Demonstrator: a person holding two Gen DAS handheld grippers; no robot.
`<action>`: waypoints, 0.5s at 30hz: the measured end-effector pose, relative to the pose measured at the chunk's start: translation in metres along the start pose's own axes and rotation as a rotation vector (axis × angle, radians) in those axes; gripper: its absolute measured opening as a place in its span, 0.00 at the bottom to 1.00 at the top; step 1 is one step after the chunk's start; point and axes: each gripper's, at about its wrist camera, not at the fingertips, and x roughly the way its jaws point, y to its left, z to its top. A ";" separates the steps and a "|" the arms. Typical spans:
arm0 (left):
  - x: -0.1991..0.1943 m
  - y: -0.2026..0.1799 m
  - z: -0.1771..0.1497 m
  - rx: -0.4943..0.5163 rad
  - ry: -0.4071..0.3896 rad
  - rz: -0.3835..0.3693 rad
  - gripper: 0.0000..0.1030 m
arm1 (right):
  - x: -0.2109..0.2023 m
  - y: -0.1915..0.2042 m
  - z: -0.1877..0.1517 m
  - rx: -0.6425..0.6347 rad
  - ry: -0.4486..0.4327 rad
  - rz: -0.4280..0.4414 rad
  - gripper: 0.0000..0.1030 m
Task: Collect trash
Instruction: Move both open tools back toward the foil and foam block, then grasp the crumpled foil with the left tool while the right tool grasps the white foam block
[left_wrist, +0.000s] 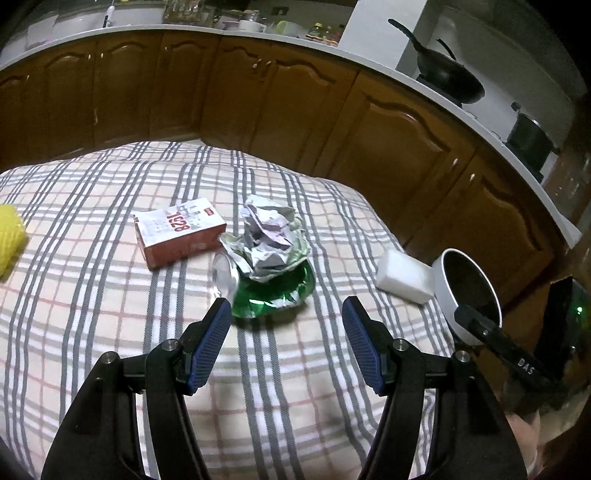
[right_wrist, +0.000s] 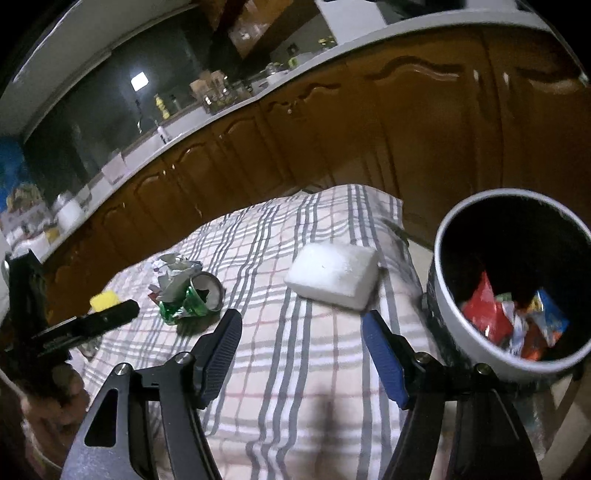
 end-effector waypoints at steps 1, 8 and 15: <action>0.001 0.000 0.002 0.001 -0.001 0.001 0.62 | 0.003 0.001 0.003 -0.020 0.005 -0.007 0.68; 0.012 0.003 0.022 0.011 -0.010 0.026 0.62 | 0.029 0.003 0.022 -0.157 0.043 -0.058 0.80; 0.034 0.001 0.037 0.039 0.000 0.047 0.65 | 0.063 0.005 0.030 -0.304 0.123 -0.107 0.84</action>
